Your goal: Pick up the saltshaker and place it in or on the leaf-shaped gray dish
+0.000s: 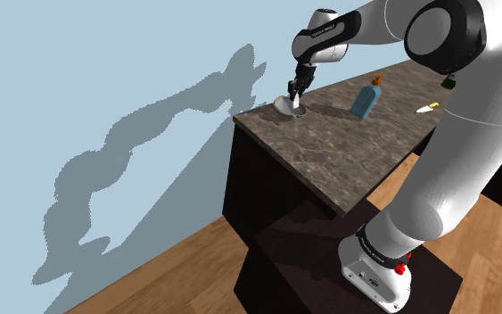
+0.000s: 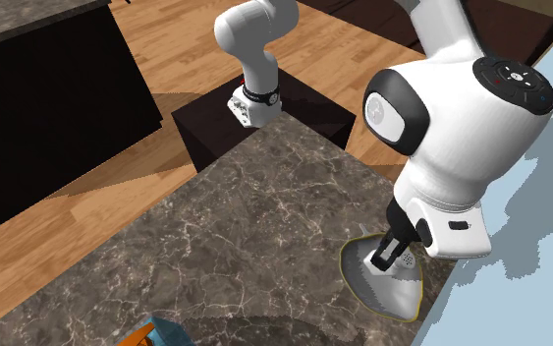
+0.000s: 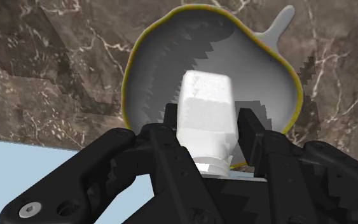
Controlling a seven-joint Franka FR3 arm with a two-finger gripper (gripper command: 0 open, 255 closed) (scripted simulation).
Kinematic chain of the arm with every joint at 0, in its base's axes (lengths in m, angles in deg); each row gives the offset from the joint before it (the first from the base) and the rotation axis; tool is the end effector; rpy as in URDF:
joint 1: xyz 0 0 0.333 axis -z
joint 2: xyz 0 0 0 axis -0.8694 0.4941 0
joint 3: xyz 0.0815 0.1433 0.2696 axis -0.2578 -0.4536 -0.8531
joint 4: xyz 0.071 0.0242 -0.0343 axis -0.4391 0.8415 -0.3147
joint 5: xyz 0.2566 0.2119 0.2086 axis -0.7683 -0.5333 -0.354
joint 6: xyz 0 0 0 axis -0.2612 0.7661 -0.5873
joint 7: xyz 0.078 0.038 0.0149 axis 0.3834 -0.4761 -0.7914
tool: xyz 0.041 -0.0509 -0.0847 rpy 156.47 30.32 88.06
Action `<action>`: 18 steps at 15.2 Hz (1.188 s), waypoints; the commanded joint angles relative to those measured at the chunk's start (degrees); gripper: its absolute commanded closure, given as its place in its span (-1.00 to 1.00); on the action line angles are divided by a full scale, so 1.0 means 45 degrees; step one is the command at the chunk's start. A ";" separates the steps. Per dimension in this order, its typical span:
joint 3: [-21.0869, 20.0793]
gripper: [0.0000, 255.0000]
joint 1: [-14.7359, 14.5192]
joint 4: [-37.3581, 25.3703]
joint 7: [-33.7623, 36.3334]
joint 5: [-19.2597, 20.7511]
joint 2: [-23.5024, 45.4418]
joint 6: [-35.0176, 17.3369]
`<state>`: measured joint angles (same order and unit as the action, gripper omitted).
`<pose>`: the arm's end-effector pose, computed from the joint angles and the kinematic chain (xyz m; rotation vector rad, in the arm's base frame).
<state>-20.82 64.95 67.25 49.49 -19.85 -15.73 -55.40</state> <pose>0.5882 -0.2138 0.3718 3.0304 0.0502 0.1378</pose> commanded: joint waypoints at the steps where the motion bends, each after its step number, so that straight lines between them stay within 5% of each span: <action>1: 0.0000 -1.00 0.0000 0.0000 0.0000 0.0000 0.0000 -0.0001; 6: 0.0000 -1.00 0.0000 0.0000 0.0000 0.0000 0.0000 -0.0001; 10: 0.0061 -1.00 -0.0158 -0.0469 0.0197 0.0303 -0.0903 0.1344; 18: 0.0060 -1.00 -0.0156 -0.0467 0.0197 0.0303 -0.0903 0.1342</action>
